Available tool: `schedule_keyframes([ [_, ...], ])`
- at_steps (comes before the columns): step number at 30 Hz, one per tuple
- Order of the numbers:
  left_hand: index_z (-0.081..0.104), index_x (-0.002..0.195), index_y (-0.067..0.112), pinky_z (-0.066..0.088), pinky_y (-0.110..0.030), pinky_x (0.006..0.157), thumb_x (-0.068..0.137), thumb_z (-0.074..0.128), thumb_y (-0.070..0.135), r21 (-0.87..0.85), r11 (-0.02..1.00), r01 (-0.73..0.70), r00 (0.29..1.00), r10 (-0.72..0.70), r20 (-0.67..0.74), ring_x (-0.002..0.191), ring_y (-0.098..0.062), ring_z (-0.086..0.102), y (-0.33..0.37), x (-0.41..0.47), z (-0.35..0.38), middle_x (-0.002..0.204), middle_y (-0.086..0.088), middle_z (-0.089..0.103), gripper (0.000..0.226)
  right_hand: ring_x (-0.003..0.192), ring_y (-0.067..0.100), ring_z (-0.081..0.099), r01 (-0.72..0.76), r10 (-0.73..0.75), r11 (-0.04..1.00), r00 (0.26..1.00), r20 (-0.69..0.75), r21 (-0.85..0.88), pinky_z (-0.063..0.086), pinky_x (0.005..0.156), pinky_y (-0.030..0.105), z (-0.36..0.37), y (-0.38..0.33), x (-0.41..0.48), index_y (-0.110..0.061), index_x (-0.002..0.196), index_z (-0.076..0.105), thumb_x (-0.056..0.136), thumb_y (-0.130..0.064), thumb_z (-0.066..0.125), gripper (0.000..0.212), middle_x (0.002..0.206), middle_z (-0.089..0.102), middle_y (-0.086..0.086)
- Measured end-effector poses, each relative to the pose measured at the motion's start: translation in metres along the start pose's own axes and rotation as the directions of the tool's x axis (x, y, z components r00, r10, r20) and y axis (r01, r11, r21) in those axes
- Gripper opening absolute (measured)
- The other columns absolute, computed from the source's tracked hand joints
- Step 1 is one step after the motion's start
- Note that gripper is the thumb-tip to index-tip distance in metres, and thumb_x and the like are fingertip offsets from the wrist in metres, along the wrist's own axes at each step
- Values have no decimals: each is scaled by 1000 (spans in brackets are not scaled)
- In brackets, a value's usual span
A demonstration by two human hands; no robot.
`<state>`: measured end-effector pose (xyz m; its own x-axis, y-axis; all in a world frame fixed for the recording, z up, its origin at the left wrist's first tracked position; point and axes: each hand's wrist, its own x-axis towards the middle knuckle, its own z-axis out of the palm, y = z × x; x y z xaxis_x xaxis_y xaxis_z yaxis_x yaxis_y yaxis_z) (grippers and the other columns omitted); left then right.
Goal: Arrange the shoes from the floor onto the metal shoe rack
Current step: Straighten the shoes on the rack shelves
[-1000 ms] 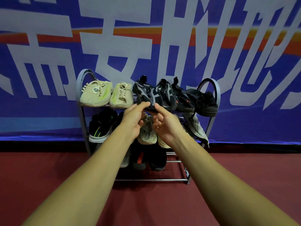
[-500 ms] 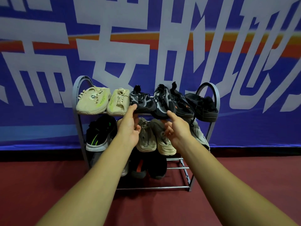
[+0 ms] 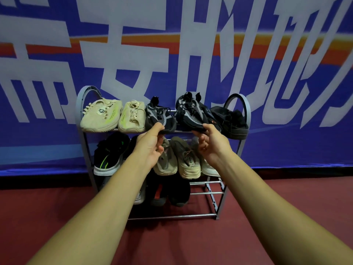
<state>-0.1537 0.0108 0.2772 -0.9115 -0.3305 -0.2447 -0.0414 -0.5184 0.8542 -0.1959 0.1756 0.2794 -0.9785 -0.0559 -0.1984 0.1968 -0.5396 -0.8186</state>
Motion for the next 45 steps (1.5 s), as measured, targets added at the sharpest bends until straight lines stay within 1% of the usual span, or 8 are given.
schedule_keyframes([
  [4,61,75,22,27,-22,50,80,72,20,66,998,-14,1000,14,-2,57,-7,47,3,3,-2,72,1,58,13,47,3,44,-31,29,998,998,49,49,27,36,13,1,9,1,-9,106,62,96,-19,61,15,103,73,17],
  [11,57,74,23,26,-24,54,82,70,17,68,997,-49,999,49,-3,56,-8,45,3,5,-11,68,4,55,16,50,4,41,-29,24,998,994,102,50,28,39,12,16,19,-2,-14,91,63,96,-20,61,8,109,74,17],
  [16,61,77,22,27,-22,54,81,73,22,90,995,28,999,-30,12,57,-7,49,1,4,-16,68,4,61,13,49,6,43,-37,38,999,998,59,-19,28,38,13,12,21,0,-13,99,64,96,-23,64,11,89,75,10],
  [22,63,84,21,28,-23,54,82,74,26,59,998,2,1000,-3,19,62,-8,52,1,7,-14,77,3,63,12,51,5,41,23,-22,998,999,24,-52,27,35,13,16,16,0,-16,89,64,96,-26,64,13,89,74,7],
  [25,66,91,21,30,-23,54,81,78,34,-11,1000,30,999,-30,18,64,-9,52,2,9,-10,78,5,64,19,48,6,41,29,-27,995,999,23,-94,28,35,14,14,17,2,-10,86,65,96,-26,65,20,88,73,11],
  [29,65,107,18,33,-22,54,78,80,40,-126,991,49,999,-51,-11,67,-8,54,1,16,-14,84,3,62,38,35,5,38,144,-156,979,985,-74,-147,26,32,17,12,11,11,-4,84,60,96,-33,66,32,74,68,10],
  [37,65,109,19,35,-21,55,80,79,40,-114,992,63,998,-62,10,70,-8,55,-3,15,-15,87,5,64,39,48,6,42,41,-44,993,999,-26,-108,30,35,15,6,12,10,-9,92,65,96,-26,65,18,94,70,15],
  [45,67,108,23,35,-22,56,82,78,39,-89,994,61,997,-58,43,71,-9,56,-3,4,-12,100,1,65,32,49,7,43,42,-45,995,999,-23,-86,28,36,14,21,11,-9,-10,83,63,96,-18,63,16,94,74,18],
])
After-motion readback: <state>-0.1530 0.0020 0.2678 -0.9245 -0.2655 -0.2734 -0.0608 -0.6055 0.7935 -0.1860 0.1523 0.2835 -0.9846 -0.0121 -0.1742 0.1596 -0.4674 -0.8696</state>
